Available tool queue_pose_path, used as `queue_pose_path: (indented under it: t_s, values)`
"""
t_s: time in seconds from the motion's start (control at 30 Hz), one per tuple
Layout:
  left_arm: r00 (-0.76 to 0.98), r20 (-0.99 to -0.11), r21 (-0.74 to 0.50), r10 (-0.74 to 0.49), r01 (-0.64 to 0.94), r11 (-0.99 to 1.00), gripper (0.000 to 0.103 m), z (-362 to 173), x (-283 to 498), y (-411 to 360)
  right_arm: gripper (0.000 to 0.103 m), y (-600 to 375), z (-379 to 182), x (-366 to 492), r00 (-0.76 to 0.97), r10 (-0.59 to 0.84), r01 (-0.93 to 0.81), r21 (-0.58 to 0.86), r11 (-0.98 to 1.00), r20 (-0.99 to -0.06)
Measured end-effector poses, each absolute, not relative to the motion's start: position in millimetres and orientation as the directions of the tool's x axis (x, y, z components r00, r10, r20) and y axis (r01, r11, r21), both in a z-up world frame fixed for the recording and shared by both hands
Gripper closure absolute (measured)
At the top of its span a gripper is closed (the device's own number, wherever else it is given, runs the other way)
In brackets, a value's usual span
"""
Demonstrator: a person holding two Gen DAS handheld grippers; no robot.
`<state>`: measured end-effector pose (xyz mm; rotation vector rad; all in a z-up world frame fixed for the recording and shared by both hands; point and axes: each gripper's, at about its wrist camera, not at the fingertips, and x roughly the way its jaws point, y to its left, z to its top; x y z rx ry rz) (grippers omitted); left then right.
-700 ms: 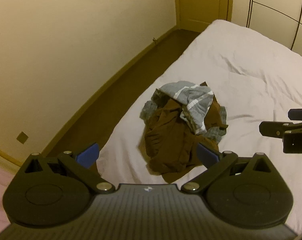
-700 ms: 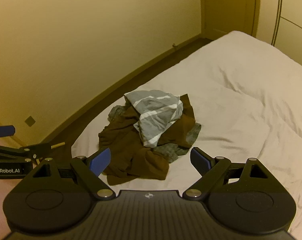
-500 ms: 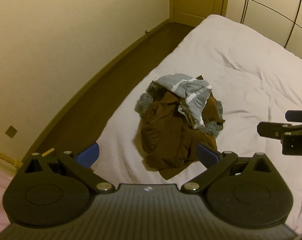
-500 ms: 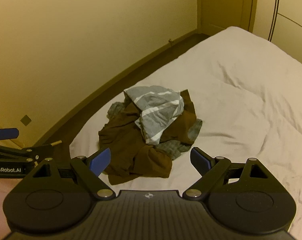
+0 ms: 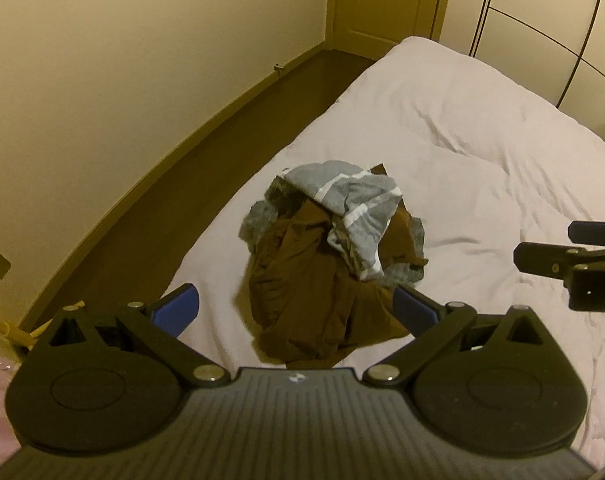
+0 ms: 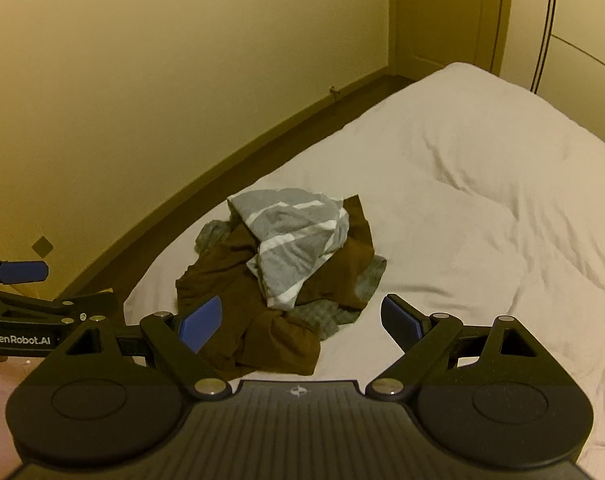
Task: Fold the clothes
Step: 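Approach the clothes pile on the bed with both tools open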
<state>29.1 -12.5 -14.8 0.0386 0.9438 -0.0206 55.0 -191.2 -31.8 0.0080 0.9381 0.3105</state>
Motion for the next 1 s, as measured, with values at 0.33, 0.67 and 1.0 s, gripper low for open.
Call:
queue_pose_path:
  t_s: [0.33, 0.67, 1.0]
  values:
    - [0.572, -0.820, 0.033, 0.019, 0.015, 0.999, 0.001, -15.8, 42.1, -5.2, 0.014, -197.8, -39.3, 61.2, 0.528, 0.293, -0.284, 0.159, 0.945, -0.797]
    - [0.589, -0.808, 0.018, 0.013, 0.002, 1.000, 0.001, -17.6, 54.0, -21.5, 0.014, -222.2, -43.5, 72.3, 0.524, 0.304, -0.299, 0.162, 0.940, -0.796]
    - [0.617, -0.786, 0.152, 0.037, 0.134, 0.979, 0.001, -49.5, 71.4, -28.1, 0.017, -233.6, -69.4, 82.7, 0.552, 0.338, -0.340, 0.164, 0.926, -0.762]
